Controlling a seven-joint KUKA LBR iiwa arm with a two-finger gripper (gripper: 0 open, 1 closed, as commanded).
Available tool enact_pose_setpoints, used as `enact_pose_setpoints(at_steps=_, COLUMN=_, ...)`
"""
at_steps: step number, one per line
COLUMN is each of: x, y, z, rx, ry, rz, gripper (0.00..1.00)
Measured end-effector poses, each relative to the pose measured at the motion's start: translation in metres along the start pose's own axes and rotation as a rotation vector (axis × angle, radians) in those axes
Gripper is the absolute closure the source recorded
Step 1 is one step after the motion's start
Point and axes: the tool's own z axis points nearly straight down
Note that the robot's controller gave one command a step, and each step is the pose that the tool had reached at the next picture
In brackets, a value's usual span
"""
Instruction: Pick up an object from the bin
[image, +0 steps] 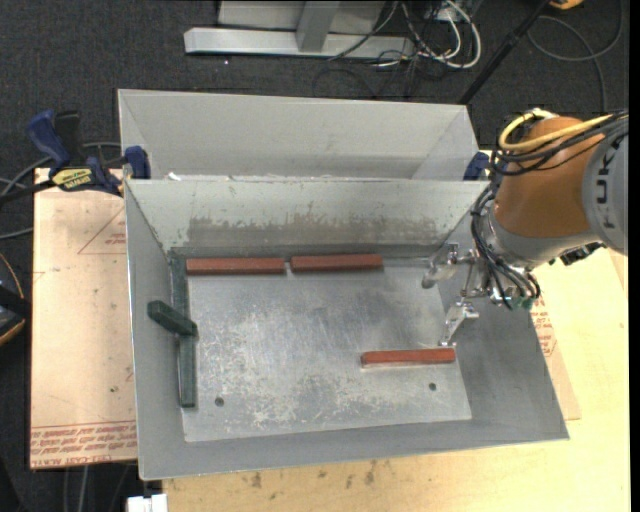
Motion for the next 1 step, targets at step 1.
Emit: enact_pose_setpoints(at_steps=1, x=-0.002, y=0.0003, z=-0.0045, rx=0.001, ry=-0.008, rz=-0.002, gripper=0.0)
